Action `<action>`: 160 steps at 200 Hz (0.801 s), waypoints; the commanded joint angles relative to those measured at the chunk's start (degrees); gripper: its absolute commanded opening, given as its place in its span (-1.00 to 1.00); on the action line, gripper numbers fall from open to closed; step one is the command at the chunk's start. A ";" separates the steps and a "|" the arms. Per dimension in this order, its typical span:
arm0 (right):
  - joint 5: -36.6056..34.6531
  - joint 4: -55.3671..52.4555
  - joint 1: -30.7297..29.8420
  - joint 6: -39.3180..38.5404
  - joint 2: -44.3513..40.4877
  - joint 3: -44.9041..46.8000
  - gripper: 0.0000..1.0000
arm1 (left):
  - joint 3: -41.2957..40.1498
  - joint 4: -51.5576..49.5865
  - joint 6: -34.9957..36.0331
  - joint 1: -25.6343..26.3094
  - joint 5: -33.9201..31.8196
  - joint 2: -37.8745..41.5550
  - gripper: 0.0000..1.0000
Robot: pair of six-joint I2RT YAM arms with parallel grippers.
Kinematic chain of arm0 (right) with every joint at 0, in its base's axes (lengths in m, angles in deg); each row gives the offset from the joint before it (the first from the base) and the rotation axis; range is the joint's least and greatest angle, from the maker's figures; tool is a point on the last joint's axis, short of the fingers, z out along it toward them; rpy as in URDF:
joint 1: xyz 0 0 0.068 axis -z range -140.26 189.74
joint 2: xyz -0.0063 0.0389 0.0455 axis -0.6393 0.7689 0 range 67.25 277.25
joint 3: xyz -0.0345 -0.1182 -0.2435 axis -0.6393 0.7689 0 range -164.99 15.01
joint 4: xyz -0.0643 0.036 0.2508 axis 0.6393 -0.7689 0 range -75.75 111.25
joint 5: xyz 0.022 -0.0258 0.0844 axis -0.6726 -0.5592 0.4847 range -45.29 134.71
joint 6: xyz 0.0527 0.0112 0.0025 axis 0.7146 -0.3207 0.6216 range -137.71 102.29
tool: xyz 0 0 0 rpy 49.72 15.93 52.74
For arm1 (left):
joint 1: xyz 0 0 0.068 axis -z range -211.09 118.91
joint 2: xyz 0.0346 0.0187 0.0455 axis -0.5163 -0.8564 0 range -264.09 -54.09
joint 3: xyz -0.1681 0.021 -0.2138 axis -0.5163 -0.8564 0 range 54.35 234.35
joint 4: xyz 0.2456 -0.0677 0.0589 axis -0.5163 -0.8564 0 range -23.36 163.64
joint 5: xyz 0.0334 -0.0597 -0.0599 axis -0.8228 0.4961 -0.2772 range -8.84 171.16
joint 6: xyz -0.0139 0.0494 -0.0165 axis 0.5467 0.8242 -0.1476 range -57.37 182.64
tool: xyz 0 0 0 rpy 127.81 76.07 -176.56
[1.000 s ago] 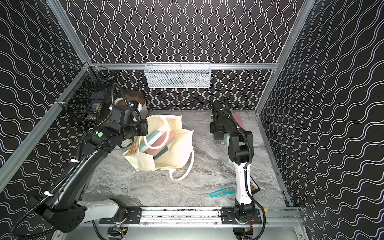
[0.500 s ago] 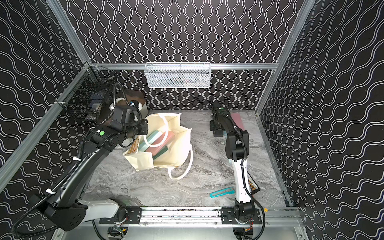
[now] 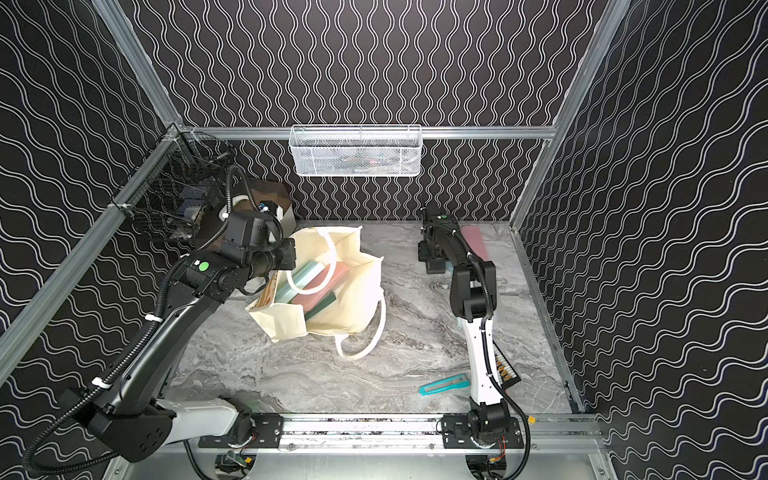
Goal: Take out the pencil case from the canvas bag
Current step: Place the pencil case at the center of the board.
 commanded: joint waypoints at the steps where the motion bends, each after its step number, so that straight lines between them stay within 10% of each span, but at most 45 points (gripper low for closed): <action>1: 0.83 -0.46 0.02 -0.13 -0.87 -0.53 0.62 | 0.37 1.15 0.83 0.03 -0.84 0.53 -1.00; 52: 1.37 0.22 0.02 0.73 -4.84 1.18 0.64 | 0.44 1.38 1.31 0.02 -0.38 0.76 -1.00; 121: 2.17 15.25 0.02 9.81 -30.29 23.67 0.57 | 2.27 9.39 8.52 0.03 6.40 -2.87 -1.00; 160: 5.82 26.80 0.02 14.19 -42.99 38.60 0.98 | 2.66 15.62 14.49 0.03 7.87 -4.52 -1.00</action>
